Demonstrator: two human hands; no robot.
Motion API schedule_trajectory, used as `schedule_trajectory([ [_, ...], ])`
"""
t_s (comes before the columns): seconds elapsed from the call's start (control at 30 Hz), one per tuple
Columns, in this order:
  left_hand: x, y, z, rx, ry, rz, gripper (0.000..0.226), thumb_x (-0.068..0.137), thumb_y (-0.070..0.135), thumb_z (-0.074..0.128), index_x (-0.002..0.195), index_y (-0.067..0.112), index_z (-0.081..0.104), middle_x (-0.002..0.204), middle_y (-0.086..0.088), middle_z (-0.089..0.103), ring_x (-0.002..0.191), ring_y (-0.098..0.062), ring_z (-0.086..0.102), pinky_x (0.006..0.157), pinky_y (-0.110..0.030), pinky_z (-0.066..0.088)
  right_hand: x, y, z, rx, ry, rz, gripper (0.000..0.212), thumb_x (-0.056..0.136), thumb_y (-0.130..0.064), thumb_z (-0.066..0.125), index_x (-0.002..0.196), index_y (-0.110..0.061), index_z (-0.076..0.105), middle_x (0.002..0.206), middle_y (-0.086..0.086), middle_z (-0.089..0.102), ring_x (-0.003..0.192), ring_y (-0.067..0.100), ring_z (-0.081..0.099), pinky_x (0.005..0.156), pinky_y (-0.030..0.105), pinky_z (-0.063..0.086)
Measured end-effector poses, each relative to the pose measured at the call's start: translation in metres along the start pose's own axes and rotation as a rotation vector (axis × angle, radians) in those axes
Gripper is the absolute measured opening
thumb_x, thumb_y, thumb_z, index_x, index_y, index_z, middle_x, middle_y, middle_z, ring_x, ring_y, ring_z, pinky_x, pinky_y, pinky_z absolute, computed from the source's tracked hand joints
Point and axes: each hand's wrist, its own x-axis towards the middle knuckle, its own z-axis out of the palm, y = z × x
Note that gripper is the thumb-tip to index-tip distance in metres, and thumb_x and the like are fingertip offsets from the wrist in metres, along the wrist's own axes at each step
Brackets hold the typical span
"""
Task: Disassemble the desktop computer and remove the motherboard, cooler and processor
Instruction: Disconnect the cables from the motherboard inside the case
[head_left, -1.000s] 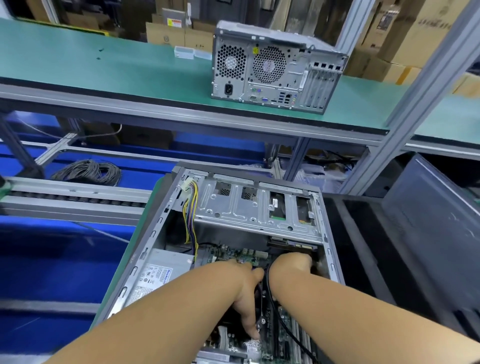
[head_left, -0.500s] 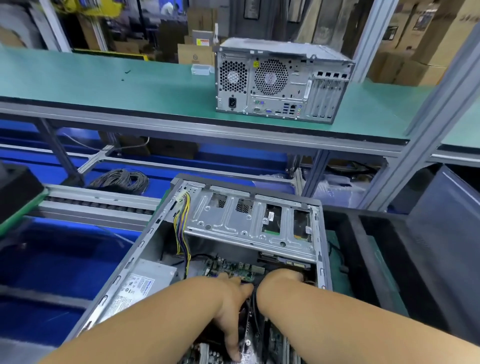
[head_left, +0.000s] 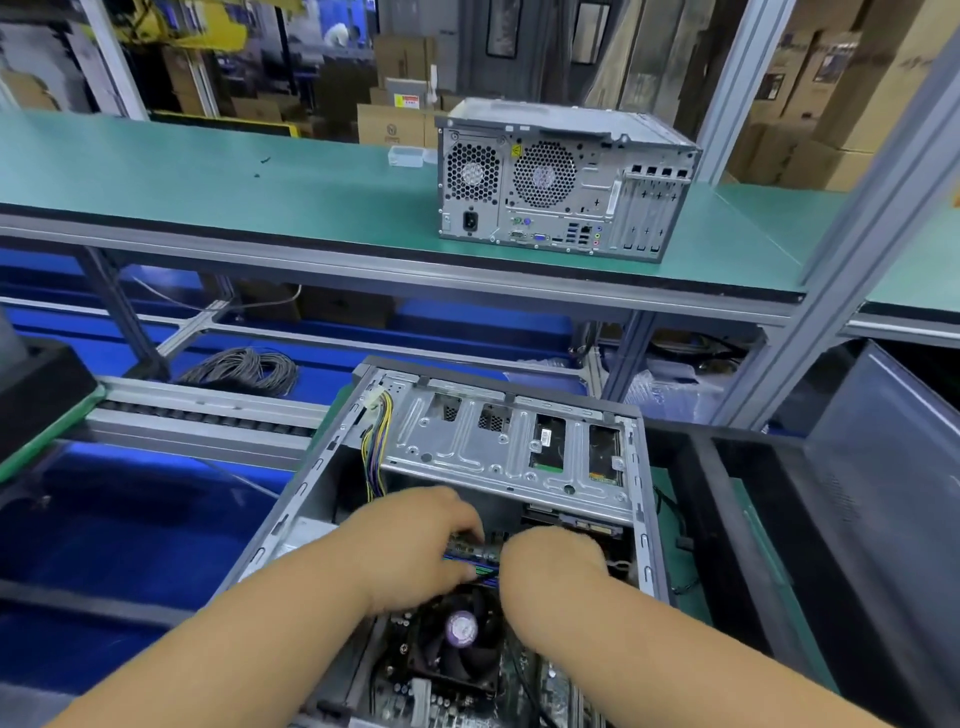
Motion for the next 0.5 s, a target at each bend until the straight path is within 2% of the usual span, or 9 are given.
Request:
schedule_trajectory([
  [0.07, -0.009, -0.012, -0.006, -0.036, 0.172, 0.003, 0.033, 0.085, 0.046, 0.064, 0.116, 0.037, 0.058, 0.111, 0.017, 0.055, 0.109, -0.008, 0.051, 0.096, -0.029, 0.042, -0.010, 0.007, 0.004, 0.060, 0.336, -0.074, 0.018, 0.087, -0.011, 0.053, 0.102, -0.022, 0.058, 0.106, 0.004, 0.061, 0.096, 0.028, 0.056, 0.071, 0.032, 0.038],
  [0.13, -0.019, -0.027, -0.010, -0.042, 0.325, -0.037, 0.036, 0.084, 0.045, 0.066, 0.118, 0.036, 0.056, 0.112, 0.017, 0.052, 0.109, -0.009, 0.048, 0.098, -0.030, 0.040, -0.014, 0.022, 0.010, 0.132, 0.600, -0.093, 0.007, 0.089, -0.017, 0.052, 0.088, -0.023, 0.047, 0.094, 0.000, 0.056, 0.086, 0.023, 0.048, 0.067, 0.032, 0.037],
  [0.17, -0.023, -0.035, -0.012, -0.007, 0.378, -0.089, 0.044, 0.083, 0.046, 0.067, 0.123, 0.035, 0.053, 0.118, 0.015, 0.049, 0.113, -0.012, 0.045, 0.100, -0.031, 0.039, -0.014, 0.029, 0.012, 0.153, 0.705, -0.066, 0.008, 0.089, -0.024, 0.055, 0.091, -0.023, 0.047, 0.096, -0.001, 0.053, 0.088, 0.021, 0.046, 0.069, 0.033, 0.039],
  [0.23, -0.030, -0.051, -0.013, 0.105, 0.410, -0.270, 0.062, 0.082, 0.051, 0.066, 0.135, 0.031, 0.042, 0.131, 0.006, 0.042, 0.121, -0.019, 0.040, 0.104, -0.035, 0.037, -0.012, 0.038, 0.020, 0.114, 0.801, 0.102, 0.033, 0.084, -0.036, 0.064, 0.111, -0.023, 0.051, 0.109, 0.000, 0.049, 0.098, 0.022, 0.045, 0.078, 0.034, 0.041],
  [0.3, -0.035, -0.061, -0.013, 0.173, 0.339, -0.505, 0.077, 0.081, 0.058, 0.062, 0.142, 0.026, 0.029, 0.139, -0.004, 0.035, 0.124, -0.027, 0.037, 0.102, -0.040, 0.036, -0.007, 0.046, 0.028, 0.045, 0.672, 0.356, 0.069, 0.081, -0.043, 0.065, 0.140, -0.027, 0.032, 0.136, 0.007, 0.035, 0.116, 0.028, 0.039, 0.090, 0.040, 0.038],
  [0.37, -0.037, -0.064, -0.012, 0.049, 0.257, -0.662, 0.082, 0.084, 0.054, 0.060, 0.146, 0.021, 0.019, 0.139, -0.011, 0.034, 0.123, -0.033, 0.041, 0.094, -0.043, 0.041, -0.001, 0.054, 0.030, 0.077, 0.373, 0.558, 0.098, 0.085, -0.037, 0.061, 0.153, -0.032, -0.009, 0.154, 0.013, 0.009, 0.126, 0.033, 0.034, 0.099, 0.046, 0.034],
  [0.4, -0.036, -0.063, -0.011, -0.043, 0.232, -0.695, 0.081, 0.086, 0.049, 0.058, 0.148, 0.019, 0.016, 0.137, -0.013, 0.037, 0.121, -0.034, 0.044, 0.087, -0.042, 0.042, 0.003, 0.055, 0.030, 0.146, 0.270, 0.592, 0.103, 0.086, -0.028, 0.059, 0.150, -0.032, -0.021, 0.153, 0.015, 0.006, 0.120, 0.032, 0.042, 0.099, 0.046, 0.037],
  [0.43, -0.036, -0.062, -0.009, -0.096, 0.216, -0.708, 0.079, 0.088, 0.044, 0.055, 0.150, 0.018, 0.012, 0.136, -0.014, 0.040, 0.119, -0.035, 0.046, 0.082, -0.040, 0.041, 0.007, 0.058, 0.034, 0.194, 0.243, 0.592, 0.104, 0.086, -0.018, 0.057, 0.150, -0.030, -0.025, 0.149, 0.017, 0.011, 0.108, 0.029, 0.050, 0.095, 0.042, 0.043],
  [0.5, -0.035, -0.060, -0.005, -0.102, 0.214, -0.721, 0.077, 0.092, 0.039, 0.050, 0.152, 0.018, 0.007, 0.138, -0.014, 0.042, 0.120, -0.035, 0.046, 0.078, -0.038, 0.037, 0.015, 0.062, 0.037, 0.218, 0.320, 0.539, 0.096, 0.088, -0.008, 0.052, 0.152, -0.021, -0.019, 0.142, 0.022, 0.023, 0.095, 0.025, 0.056, 0.081, 0.032, 0.050],
])
